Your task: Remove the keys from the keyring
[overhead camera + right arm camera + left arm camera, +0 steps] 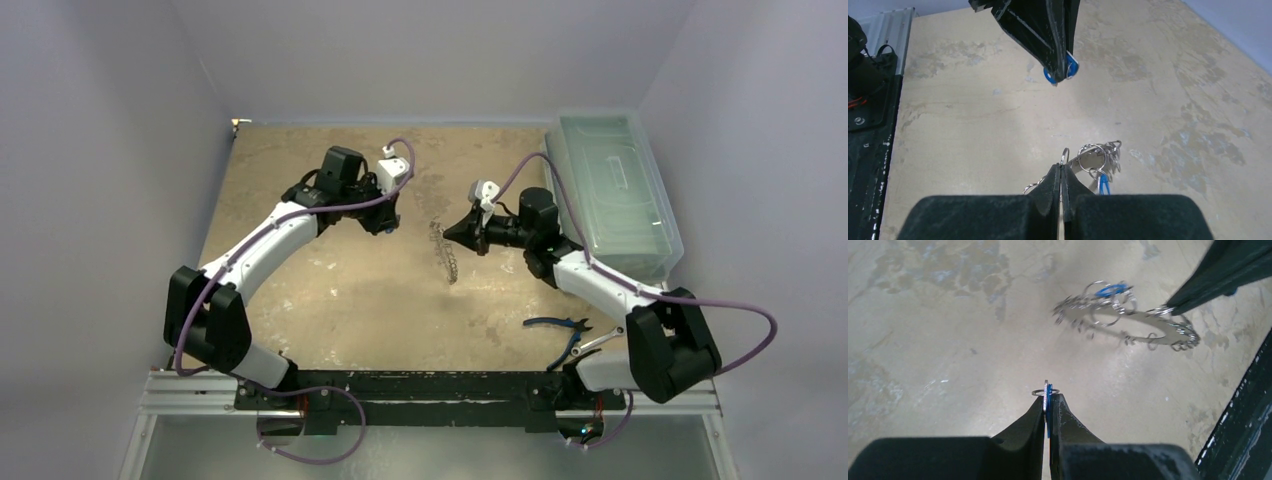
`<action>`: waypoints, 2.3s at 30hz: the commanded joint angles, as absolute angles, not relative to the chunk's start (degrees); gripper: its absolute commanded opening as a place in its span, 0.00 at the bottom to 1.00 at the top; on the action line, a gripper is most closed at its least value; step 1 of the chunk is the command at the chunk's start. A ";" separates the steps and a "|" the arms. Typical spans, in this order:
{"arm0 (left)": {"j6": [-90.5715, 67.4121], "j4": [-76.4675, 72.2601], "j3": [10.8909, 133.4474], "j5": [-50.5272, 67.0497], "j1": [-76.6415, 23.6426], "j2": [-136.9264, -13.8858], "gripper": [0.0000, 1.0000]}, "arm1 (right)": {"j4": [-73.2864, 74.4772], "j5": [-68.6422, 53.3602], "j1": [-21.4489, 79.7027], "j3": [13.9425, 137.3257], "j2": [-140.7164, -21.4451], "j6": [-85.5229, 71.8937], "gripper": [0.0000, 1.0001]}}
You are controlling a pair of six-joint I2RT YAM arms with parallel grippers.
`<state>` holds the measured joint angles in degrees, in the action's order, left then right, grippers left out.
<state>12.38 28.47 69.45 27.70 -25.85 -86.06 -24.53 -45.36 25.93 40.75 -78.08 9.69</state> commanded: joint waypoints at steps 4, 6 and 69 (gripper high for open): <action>5.65 23.99 71.86 18.77 -21.39 -86.06 0.00 | -16.88 -41.91 25.84 45.51 -77.69 11.60 0.00; 4.50 23.80 72.25 16.23 -20.14 -86.57 0.00 | -17.03 -41.89 26.60 46.72 -81.00 10.41 0.00; 11.13 35.94 71.37 8.20 -9.01 -104.06 0.40 | -2.56 -37.96 24.81 50.31 -84.46 13.54 0.51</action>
